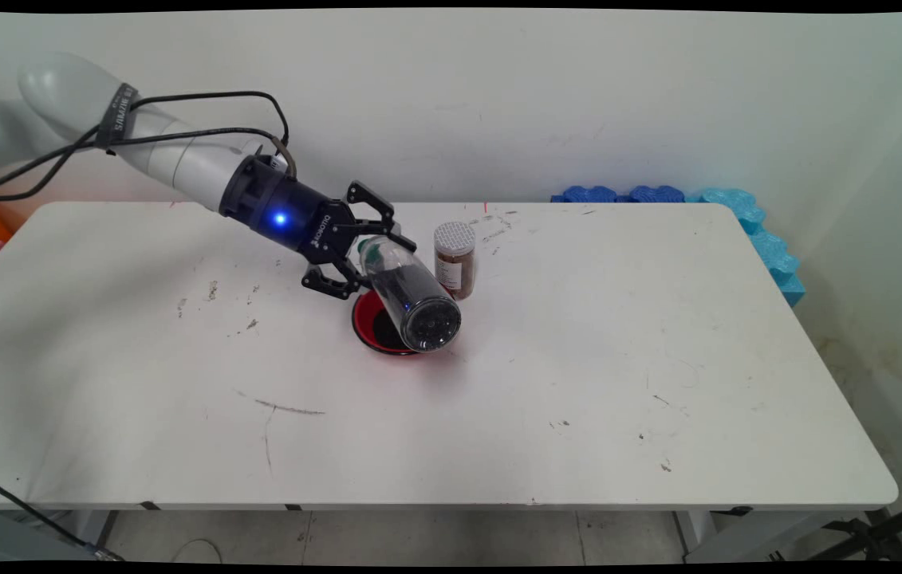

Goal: Pour the black seasoning powder in the red bowl

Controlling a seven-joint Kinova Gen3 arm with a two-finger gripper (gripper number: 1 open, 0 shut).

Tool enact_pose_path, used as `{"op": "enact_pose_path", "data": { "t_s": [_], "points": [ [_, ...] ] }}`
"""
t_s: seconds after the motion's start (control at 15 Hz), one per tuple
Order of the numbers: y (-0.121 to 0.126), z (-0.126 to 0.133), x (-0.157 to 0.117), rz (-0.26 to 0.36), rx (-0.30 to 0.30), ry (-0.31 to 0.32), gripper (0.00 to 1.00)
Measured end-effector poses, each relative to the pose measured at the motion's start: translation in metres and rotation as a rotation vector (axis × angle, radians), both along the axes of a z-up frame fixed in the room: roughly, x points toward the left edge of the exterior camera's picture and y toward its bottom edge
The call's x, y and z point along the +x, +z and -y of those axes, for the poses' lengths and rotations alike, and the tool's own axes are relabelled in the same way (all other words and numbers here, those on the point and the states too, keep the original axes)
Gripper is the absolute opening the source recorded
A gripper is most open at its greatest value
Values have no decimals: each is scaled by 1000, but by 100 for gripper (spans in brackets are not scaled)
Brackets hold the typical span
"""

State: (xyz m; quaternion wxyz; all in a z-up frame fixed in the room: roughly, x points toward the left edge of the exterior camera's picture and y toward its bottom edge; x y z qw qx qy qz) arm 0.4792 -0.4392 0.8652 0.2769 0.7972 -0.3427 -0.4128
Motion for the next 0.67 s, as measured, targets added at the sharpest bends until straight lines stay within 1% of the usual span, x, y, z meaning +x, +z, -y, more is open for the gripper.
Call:
{"op": "enact_pose_path", "data": {
  "t_s": [0.67],
  "points": [
    [1, -3, 1, -1, -12, -4, 0]
  ]
}}
